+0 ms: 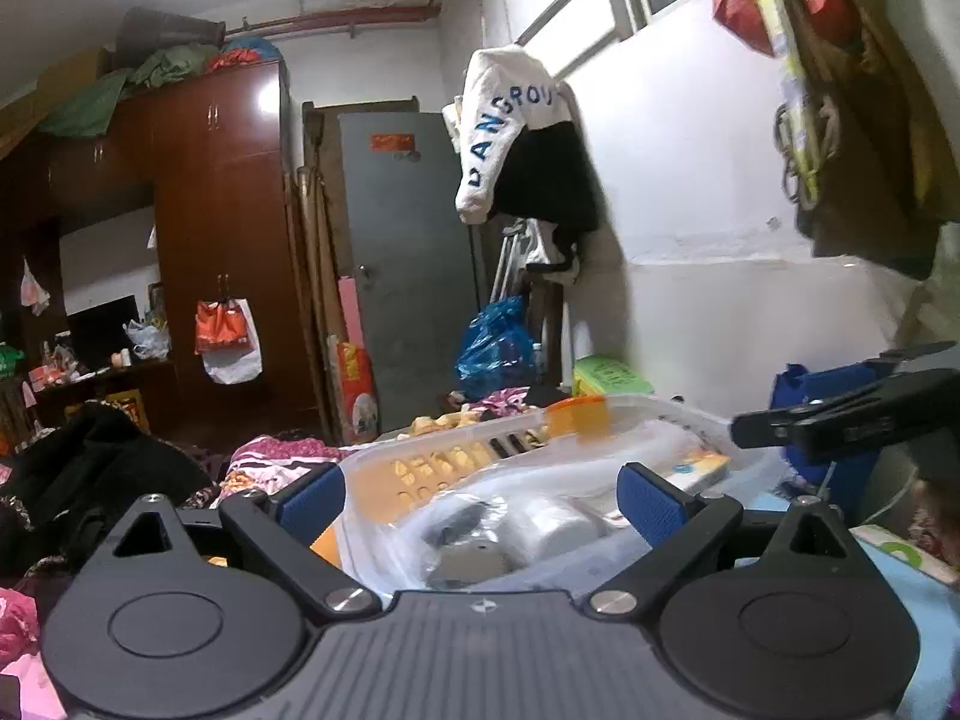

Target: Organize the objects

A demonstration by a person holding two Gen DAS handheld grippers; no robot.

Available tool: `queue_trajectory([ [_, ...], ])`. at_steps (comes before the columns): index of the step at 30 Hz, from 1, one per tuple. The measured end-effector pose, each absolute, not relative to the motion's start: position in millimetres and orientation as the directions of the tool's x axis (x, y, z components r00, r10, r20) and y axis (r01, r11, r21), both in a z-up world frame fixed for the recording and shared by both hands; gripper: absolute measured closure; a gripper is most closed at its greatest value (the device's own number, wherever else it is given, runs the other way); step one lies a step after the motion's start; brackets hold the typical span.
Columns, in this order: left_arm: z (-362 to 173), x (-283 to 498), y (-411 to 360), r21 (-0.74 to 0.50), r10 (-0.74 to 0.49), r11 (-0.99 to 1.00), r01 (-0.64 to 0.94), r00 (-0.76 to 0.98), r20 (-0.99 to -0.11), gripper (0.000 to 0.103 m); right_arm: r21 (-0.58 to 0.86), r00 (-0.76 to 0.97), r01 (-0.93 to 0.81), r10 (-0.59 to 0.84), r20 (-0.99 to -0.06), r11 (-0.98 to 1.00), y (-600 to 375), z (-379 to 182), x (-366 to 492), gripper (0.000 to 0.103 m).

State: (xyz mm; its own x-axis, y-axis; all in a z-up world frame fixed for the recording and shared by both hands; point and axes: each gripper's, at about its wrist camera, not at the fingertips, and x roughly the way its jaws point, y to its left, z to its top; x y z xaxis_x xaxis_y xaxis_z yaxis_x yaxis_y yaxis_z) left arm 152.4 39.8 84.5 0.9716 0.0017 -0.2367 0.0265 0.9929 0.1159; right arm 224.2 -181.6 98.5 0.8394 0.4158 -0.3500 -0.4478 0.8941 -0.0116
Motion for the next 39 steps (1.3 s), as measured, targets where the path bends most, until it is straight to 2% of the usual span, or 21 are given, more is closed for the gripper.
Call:
queue_trajectory([
  [4,90,128,32,0.108,0.025,0.994,0.002,0.968,-0.249,0.004,-0.077,0.87,-0.412,0.367,-0.329,0.908,-178,99,201,0.0],
  [7,85,112,25,0.1,0.015,0.995,0.008,0.973,-0.232,0.004,-0.071,0.838,-0.453,0.397,-0.373,0.889,-176,98,189,0.0],
  [10,79,107,21,0.093,0.014,0.996,0.01,0.968,-0.252,0.004,-0.062,0.826,-0.459,0.4,-0.397,0.886,-176,92,183,0.0],
  [17,70,104,34,0.019,0.009,1.0,-0.003,0.946,-0.325,0.004,0.002,0.823,-0.426,0.389,-0.415,0.905,-184,79,174,0.0],
  [21,59,70,40,-0.027,-0.011,1.0,0.004,0.958,-0.286,0.004,0.076,0.801,-0.428,0.417,-0.43,0.901,-199,68,147,0.0],
  [27,45,17,35,-0.018,-0.01,1.0,0.007,0.973,-0.231,0.004,0.123,0.8,-0.43,0.44,-0.408,0.894,-219,48,84,0.0],
  [33,50,25,27,0.021,0.019,1.0,-0.014,0.966,-0.257,0.004,0.114,0.832,-0.428,0.44,-0.337,0.897,-218,73,70,0.0],
  [39,47,29,25,0.037,0.031,0.999,-0.022,0.959,-0.281,0.004,0.102,0.843,-0.419,0.428,-0.325,0.902,-218,75,72,0.0],
])
